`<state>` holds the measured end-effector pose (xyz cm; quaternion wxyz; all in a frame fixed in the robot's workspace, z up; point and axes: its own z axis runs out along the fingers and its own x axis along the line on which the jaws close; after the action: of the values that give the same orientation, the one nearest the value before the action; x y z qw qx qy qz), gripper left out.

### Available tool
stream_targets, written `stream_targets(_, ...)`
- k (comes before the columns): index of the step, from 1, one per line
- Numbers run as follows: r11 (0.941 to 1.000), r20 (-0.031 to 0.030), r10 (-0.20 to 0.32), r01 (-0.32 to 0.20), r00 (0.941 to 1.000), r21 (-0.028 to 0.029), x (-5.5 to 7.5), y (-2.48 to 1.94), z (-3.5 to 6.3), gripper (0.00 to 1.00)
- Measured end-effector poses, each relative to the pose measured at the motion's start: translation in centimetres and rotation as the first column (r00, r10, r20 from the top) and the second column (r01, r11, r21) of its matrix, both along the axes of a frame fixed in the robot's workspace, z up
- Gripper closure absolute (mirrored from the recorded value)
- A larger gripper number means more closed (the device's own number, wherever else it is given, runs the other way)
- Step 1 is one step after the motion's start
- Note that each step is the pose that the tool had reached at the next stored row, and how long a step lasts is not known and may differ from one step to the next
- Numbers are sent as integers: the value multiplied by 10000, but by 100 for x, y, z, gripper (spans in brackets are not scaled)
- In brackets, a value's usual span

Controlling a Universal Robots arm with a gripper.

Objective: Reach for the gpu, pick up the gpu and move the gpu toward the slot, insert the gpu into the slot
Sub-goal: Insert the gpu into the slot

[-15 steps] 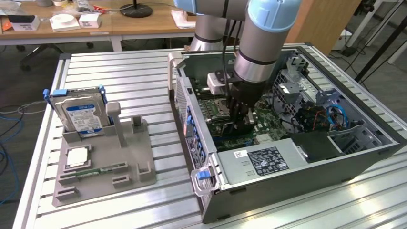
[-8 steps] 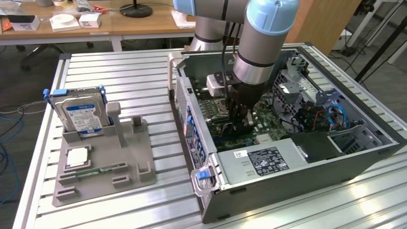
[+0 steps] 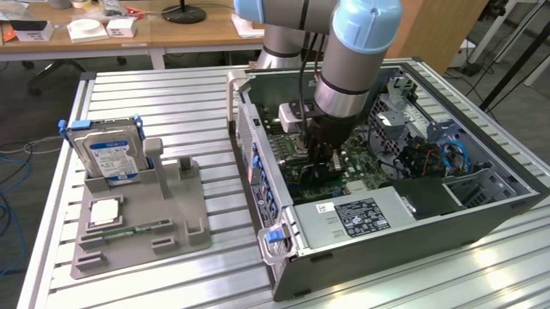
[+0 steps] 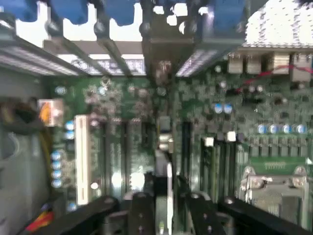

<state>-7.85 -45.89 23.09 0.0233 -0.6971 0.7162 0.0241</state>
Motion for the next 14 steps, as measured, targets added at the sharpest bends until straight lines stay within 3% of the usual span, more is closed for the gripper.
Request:
stream_targets(1,10000,-2,1,-1,10000,55,0,2,2,63)
stream_targets(3,10000,-6,-1,1,10000,58,-1,2,2,57)
stream_targets(5,10000,-5,-1,1,10000,48,0,1,4,44)
stream_targets(7,10000,-5,0,0,10000,49,0,1,3,44)
stream_targets(8,10000,-5,0,0,10000,48,0,1,4,38)
stream_targets(14,10000,-6,0,0,10000,47,0,1,4,38)
